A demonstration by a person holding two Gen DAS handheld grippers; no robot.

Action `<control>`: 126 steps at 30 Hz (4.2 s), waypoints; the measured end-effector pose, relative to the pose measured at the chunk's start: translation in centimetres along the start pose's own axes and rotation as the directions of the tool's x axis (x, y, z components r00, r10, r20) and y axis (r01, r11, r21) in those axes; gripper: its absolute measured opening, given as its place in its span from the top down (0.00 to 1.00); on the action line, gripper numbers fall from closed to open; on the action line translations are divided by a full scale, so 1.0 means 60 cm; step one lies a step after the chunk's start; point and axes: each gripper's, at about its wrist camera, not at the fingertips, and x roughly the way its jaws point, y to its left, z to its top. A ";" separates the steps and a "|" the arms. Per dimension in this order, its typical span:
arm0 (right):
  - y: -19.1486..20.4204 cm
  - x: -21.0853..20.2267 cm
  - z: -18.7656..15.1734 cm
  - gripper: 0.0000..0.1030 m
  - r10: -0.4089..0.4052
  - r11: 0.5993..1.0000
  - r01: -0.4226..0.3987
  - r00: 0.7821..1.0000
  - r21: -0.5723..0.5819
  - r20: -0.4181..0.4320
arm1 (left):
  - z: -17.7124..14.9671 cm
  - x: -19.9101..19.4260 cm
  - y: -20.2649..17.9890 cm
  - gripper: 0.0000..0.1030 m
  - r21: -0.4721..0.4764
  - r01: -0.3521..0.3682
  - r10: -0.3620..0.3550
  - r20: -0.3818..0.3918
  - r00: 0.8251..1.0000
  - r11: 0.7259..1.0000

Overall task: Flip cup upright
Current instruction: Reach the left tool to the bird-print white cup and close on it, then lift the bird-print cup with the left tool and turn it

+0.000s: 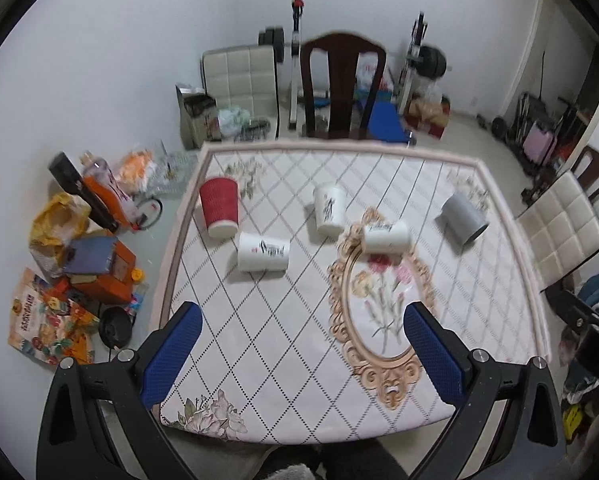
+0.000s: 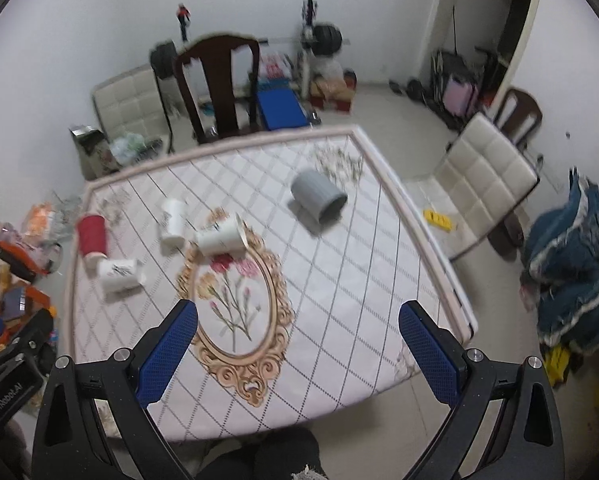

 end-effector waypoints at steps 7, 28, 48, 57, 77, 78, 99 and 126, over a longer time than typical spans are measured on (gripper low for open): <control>0.011 0.198 -0.005 0.01 -0.033 0.999 0.028 0.983 -0.031 -0.179 | 0.007 0.161 -0.036 0.00 0.166 -0.068 0.091 -0.137 0.986 0.984; -0.095 0.583 0.033 0.01 -0.133 0.988 0.154 0.865 0.004 -0.483 | 0.083 0.451 -0.273 0.23 0.819 -0.007 0.190 -0.124 0.974 0.574; -0.133 0.621 0.053 0.01 -0.136 0.986 0.163 0.853 0.011 -0.503 | 0.093 0.469 -0.338 0.64 0.852 0.037 0.132 -0.123 0.984 0.523; -0.102 0.598 0.048 0.01 -0.128 0.991 0.127 0.866 -0.035 -0.483 | 0.101 0.497 -0.327 0.54 0.828 0.011 0.181 -0.136 0.974 0.560; -0.141 0.592 0.047 0.01 -0.119 0.991 0.130 0.869 -0.012 -0.481 | 0.142 0.549 -0.325 0.45 0.814 0.003 0.217 -0.158 0.963 0.581; -0.142 0.591 0.047 0.01 -0.119 0.991 0.131 0.869 -0.009 -0.480 | 0.143 0.548 -0.325 0.45 0.808 0.007 0.214 -0.164 0.963 0.589; -0.119 0.541 0.031 0.01 -0.081 0.997 0.073 0.888 -0.034 -0.453 | 0.108 0.405 -0.223 0.45 0.493 0.060 0.122 -0.329 0.936 0.868; -0.037 0.492 -0.064 0.01 -0.068 0.997 0.044 0.904 -0.066 -0.422 | -0.114 0.430 -0.068 0.32 -0.223 0.011 -0.146 -0.596 0.789 0.975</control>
